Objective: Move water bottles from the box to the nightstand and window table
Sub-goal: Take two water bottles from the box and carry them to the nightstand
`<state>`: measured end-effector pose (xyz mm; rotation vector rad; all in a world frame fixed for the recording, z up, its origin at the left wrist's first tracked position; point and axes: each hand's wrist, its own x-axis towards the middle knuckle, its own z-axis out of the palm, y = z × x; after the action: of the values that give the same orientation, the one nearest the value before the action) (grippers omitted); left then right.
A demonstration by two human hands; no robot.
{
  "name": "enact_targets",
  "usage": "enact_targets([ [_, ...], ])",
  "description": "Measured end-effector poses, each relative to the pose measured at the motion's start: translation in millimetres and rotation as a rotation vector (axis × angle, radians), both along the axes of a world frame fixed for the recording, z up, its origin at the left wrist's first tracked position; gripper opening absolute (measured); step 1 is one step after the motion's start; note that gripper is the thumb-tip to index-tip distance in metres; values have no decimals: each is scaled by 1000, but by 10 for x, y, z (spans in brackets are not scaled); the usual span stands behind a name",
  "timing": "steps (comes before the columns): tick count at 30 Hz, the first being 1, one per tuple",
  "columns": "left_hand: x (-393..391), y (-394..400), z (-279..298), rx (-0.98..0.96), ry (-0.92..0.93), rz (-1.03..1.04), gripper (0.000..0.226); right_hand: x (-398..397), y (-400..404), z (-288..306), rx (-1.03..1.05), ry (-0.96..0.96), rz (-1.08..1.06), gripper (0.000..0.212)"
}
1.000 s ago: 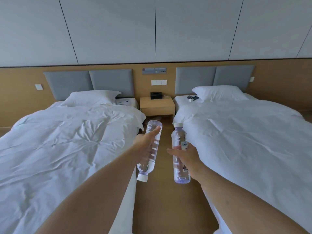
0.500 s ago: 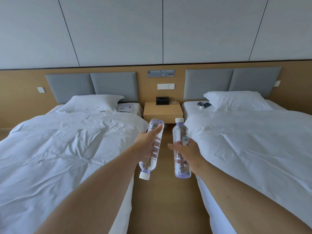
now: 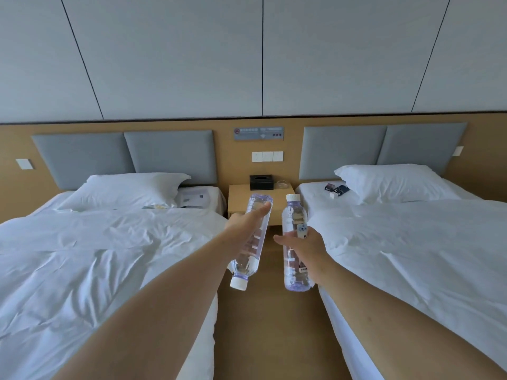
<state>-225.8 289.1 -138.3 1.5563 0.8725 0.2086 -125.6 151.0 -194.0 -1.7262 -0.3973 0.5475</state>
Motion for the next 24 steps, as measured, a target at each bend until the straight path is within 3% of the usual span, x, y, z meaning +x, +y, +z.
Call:
enact_targets([
  [4, 507, 801, 110, -34, 4, -20, 86, 473, 772, 94, -19, -4, -21, 53],
  [10, 786, 1148, 17, -53, -18, -22, 85, 834, 1120, 60, 24, 26, -27, 45],
  [24, 2859, 2751, -270, -46, 68, 101, 87, 3039, 2744, -279, 10, 49, 40, 52],
])
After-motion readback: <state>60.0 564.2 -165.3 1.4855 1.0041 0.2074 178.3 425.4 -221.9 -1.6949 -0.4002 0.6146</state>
